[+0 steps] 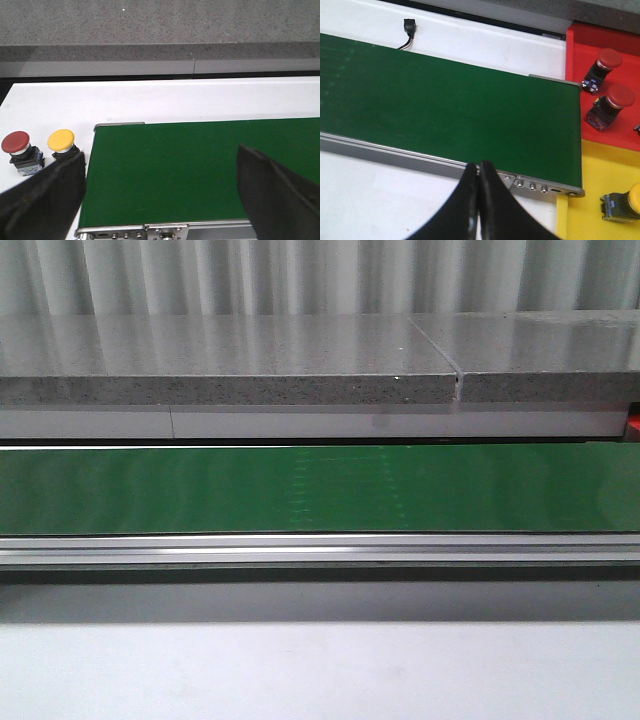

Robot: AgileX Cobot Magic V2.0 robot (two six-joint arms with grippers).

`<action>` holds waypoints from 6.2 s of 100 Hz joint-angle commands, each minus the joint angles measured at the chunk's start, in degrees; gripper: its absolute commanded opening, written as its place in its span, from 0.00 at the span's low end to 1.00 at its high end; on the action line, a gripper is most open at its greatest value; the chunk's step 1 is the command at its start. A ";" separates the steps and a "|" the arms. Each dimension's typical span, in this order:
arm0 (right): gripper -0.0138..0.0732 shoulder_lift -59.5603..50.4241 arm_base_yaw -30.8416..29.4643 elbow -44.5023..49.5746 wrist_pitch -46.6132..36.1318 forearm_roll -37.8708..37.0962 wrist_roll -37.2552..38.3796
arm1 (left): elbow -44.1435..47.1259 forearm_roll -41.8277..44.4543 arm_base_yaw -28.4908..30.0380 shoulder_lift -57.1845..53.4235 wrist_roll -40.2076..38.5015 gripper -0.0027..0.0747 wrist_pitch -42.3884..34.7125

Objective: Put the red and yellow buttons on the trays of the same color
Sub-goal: 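Lower the left gripper onto the last yellow button and close it, then set the yellow button on the green belt and open the left gripper, then move the left gripper onto the red push-button and close it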

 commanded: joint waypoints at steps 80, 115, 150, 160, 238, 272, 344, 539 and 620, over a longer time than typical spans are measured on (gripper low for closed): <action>0.08 -0.17 0.10 -1.44 -3.41 0.08 -0.12 | -19.46 -5.15 16.70 38.60 -13.78 0.81 -2.81; 0.08 -0.17 0.10 -1.44 -3.41 0.08 -0.12 | -24.98 -6.24 17.10 51.16 -13.98 0.81 -3.36; 0.08 -0.17 0.10 -1.44 -3.41 0.08 -0.12 | -29.14 -6.24 17.10 58.46 -15.26 0.81 -3.36; 0.08 -0.17 0.10 -1.44 -3.41 0.08 -0.12 | -29.72 -6.24 17.10 59.92 -15.57 0.81 -3.36; 0.08 -0.17 0.10 -1.44 -3.41 0.08 -0.12 | -31.39 -6.47 17.10 64.93 -16.89 0.68 -4.49; 0.08 -0.17 0.10 -1.44 -3.41 0.08 -0.12 | -31.39 -6.47 17.10 63.91 -16.89 0.20 -3.41; 0.08 -0.17 0.10 -1.44 -3.41 0.08 -0.12 | -31.39 -6.93 16.88 43.69 -2.83 0.01 15.65; 0.08 -0.17 0.10 -1.44 -3.41 0.08 -0.12 | -26.05 -14.33 11.48 35.84 11.02 0.83 11.20; 0.08 -0.17 0.10 -1.44 -3.41 0.08 -0.12 | -28.10 -16.66 27.35 57.80 8.41 0.83 3.15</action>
